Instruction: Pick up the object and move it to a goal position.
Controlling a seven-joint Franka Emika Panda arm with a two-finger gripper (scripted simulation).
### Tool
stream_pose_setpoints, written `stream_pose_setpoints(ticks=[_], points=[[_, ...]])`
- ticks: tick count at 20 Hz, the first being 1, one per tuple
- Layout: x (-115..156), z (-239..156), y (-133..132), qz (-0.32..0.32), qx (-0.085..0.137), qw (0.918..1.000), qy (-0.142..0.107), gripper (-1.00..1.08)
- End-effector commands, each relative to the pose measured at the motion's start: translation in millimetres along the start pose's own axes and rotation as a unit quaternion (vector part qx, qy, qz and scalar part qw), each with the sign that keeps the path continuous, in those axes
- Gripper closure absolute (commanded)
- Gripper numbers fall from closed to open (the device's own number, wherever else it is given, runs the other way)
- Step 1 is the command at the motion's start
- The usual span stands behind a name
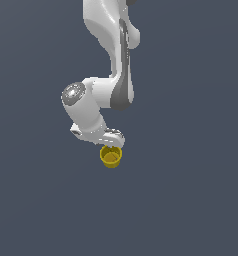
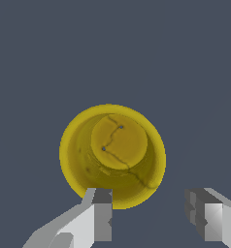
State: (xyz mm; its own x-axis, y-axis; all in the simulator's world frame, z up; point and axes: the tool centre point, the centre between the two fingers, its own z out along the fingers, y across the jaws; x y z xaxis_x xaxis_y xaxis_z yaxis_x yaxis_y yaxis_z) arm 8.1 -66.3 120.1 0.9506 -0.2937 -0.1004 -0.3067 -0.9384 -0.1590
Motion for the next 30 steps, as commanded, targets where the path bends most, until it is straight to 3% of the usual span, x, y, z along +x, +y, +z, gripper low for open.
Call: stream_pose_setpoints(ticks=[1,8,23,24,30], points=[[2.7,6.2,8.3,0.023,0.016,0.9996,-0.007,-0.2],[6.3,15.0,20.6,0.054,0.038,0.9977,-0.016,-0.2],[4.8,45.3,19.0,0.056,0.039,0.9975,-0.016,-0.2],[4.8,45.3,19.0,0.056,0.039,0.9975,-0.016,1.08],[4.8,45.3,19.0,0.056,0.039,0.9975,-0.016,1.08]])
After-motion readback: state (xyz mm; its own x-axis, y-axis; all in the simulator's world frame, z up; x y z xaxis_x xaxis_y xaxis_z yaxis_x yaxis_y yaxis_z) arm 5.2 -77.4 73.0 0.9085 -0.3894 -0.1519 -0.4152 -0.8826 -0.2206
